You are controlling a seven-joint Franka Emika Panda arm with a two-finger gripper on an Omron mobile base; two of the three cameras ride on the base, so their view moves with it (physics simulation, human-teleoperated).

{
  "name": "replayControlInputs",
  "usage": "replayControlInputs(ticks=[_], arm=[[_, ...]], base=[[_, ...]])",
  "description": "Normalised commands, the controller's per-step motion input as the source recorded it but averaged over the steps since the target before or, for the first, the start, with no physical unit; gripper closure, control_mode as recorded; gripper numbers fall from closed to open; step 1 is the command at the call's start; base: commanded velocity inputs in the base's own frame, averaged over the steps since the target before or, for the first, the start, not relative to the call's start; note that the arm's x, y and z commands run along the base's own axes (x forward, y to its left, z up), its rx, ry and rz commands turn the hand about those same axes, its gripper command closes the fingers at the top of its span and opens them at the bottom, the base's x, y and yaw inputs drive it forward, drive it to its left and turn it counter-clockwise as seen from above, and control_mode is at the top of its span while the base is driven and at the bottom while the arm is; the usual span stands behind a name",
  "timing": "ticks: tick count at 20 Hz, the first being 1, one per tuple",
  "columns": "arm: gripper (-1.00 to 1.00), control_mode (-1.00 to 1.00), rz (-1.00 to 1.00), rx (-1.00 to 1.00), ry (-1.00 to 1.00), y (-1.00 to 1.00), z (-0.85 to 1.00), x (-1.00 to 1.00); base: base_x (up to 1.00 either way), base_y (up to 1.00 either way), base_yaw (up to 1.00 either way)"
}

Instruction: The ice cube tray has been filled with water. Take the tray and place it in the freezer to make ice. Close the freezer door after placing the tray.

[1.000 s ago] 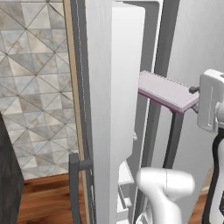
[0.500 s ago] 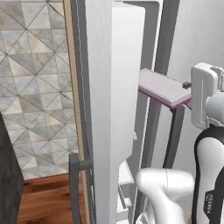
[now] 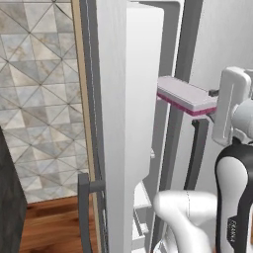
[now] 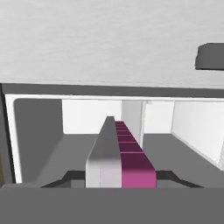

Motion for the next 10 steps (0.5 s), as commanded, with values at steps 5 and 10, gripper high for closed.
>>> replayControlInputs(ticks=[5,10], arm=[[1.00,-1.00,-0.01,0.21,0.00,0.00,-0.11,0.00],[1.00,-1.00,0.00,0.13,0.00,0.01,-0.15,0.00]], base=[[0.00,0.00,0.00],[0.00,0.00,0.00]])
